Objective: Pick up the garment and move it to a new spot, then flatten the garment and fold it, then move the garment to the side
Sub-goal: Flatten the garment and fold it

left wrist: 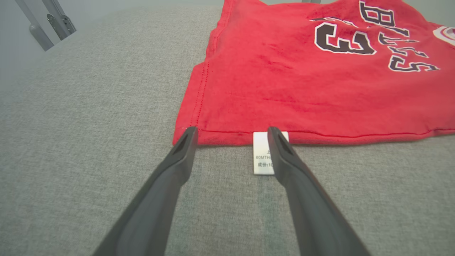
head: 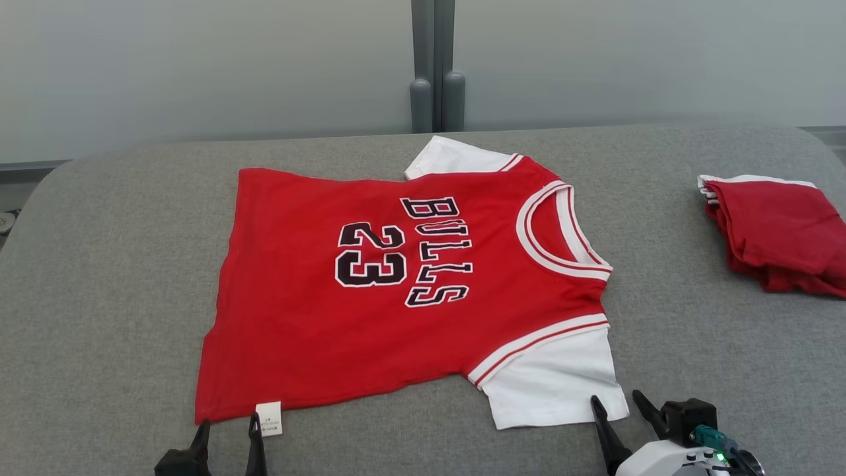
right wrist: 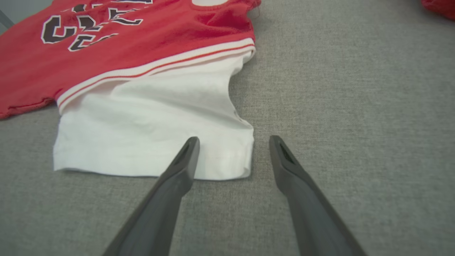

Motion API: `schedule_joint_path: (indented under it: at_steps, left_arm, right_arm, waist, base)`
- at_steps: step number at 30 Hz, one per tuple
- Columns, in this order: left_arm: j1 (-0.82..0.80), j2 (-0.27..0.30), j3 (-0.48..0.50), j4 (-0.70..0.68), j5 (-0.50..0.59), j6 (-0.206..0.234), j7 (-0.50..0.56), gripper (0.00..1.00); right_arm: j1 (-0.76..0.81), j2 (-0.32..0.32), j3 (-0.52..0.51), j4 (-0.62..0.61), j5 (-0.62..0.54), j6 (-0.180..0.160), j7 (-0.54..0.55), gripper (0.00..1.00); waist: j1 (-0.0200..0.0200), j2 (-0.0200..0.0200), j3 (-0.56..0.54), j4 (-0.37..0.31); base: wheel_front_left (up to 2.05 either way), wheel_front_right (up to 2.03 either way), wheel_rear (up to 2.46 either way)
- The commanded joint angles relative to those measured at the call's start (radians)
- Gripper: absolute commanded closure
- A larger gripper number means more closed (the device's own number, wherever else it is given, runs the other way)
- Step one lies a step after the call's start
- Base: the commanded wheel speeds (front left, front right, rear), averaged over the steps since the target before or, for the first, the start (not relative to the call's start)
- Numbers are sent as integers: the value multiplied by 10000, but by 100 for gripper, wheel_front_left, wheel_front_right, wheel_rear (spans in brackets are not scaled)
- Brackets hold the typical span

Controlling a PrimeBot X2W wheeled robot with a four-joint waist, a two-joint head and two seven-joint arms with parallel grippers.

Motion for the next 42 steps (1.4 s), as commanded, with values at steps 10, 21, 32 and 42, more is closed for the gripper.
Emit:
schedule_joint_path:
  at_steps: [10, 21, 32, 42]
  left_arm:
    - [-534, 22, 278, 176, -136, -303, 5, 0]
    - [-1375, 27, 1253, 1249, -611, -729, 5, 0]
    - [-1928, 27, 1574, 2379, -1170, -1053, 5, 2]
    - [-1989, 27, 1241, 2333, -1187, -1124, 7, 100]
  right_arm:
    - [-516, -15, 62, 472, 155, -17, 6, 0]
    - [-525, -22, 63, 464, -186, -18, 20, 0]
    - [-498, -31, 144, 369, -284, -20, 22, 7]
    - [-544, -18, 321, 597, -160, -18, 31, 100]
  waist:
    - [0, 0, 261, 137]
    - [0, 0, 497, -4]
    - [0, 0, 635, -205]
    - [0, 0, 710, -201]
  base:
    - [0, 0, 0]
    - [0, 0, 0]
    - [0, 0, 0]
    - [0, 0, 0]
